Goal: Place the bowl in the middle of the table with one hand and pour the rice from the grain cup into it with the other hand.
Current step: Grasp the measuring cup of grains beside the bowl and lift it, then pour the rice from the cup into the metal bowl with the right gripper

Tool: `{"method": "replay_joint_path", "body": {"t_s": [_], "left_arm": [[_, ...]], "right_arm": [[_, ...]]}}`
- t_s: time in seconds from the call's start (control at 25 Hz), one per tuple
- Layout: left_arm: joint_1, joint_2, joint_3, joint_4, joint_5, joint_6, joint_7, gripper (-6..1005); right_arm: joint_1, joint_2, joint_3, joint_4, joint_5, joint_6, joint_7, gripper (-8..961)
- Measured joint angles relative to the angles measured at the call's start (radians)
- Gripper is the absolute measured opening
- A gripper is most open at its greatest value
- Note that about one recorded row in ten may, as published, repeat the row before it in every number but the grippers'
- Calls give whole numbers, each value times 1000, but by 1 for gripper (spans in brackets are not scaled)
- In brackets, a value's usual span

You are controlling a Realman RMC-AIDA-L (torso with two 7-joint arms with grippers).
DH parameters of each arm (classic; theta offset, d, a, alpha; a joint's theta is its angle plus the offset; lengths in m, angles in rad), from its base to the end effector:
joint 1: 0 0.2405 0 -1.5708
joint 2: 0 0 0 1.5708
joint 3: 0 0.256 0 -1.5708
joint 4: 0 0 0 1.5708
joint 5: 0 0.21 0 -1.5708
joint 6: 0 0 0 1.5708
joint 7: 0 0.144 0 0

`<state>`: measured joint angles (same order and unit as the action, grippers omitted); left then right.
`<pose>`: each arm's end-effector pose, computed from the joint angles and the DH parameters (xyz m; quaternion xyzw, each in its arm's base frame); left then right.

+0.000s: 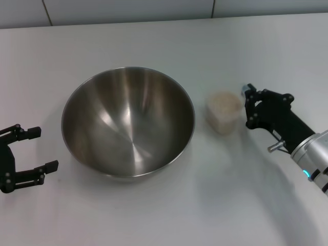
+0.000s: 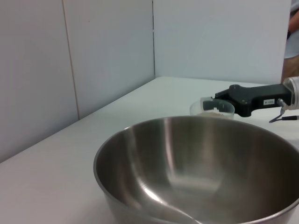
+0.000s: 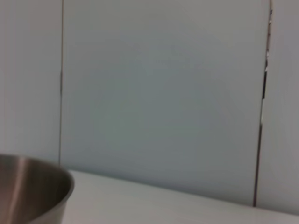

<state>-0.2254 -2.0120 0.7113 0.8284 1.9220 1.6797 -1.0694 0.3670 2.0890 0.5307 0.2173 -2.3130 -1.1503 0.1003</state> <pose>-0.3328 0.2544 0.0555 -0.9528 -0.1117 -0.1861 0.2125 0.3136 0.2885 -0.0726 -0.7997 0.1923 0.2683 0.5015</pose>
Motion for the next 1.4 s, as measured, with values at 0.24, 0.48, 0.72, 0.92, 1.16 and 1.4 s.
{"method": "replay_joint_path", "body": {"t_s": [0.24, 0.48, 0.72, 0.92, 1.16, 1.4], "left_arm": [[0, -1, 0, 0, 2, -2, 1, 836], [1, -3, 0, 0, 2, 0, 1, 836], [1, -4, 2, 0, 2, 1, 1, 836], [1, -4, 2, 0, 2, 1, 1, 836], [0, -3, 2, 0, 2, 2, -2, 836], [0, -2, 2, 1, 2, 2, -2, 836]], "right_arm": [[-13, -2, 42, 6, 13, -101, -41, 20], [-20, -1, 49, 34, 14, -218, -134, 8], [-1, -1, 40, 137, 5, -273, -347, 9], [42, 1, 8, 199, -7, -255, -545, 8], [57, 2, -49, 273, -9, -193, -961, 8], [51, 3, -90, 328, -9, -136, -1396, 9]]}}
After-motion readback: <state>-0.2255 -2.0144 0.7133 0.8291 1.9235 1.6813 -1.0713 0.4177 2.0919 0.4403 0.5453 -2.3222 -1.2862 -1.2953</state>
